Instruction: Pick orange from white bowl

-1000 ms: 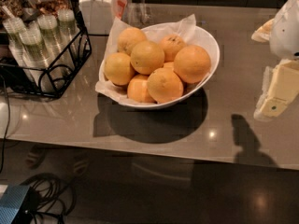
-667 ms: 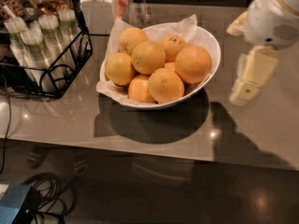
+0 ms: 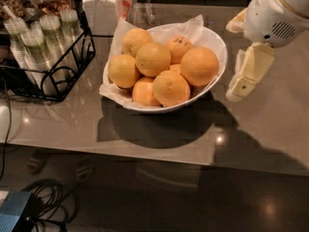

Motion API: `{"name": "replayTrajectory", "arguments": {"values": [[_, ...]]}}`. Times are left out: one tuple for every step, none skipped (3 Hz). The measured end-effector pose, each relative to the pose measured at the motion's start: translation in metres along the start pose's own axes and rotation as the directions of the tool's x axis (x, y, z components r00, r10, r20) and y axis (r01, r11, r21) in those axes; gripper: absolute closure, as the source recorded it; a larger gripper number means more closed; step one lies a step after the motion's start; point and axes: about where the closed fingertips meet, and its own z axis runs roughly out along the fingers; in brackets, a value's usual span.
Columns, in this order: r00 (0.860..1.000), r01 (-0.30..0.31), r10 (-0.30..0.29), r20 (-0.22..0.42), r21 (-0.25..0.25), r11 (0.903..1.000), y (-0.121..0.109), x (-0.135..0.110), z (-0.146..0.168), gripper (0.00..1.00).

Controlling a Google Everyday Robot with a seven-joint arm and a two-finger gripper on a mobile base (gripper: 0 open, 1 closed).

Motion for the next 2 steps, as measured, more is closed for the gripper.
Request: {"name": "replayTrajectory", "arguments": {"values": [[0.99,0.007,-0.002,0.141,-0.032,0.9995,-0.021,-0.033,0.015,0.0],[0.962,0.012,0.006,0.272,-0.064,0.9979,-0.042,-0.066,0.021,0.0]]}}
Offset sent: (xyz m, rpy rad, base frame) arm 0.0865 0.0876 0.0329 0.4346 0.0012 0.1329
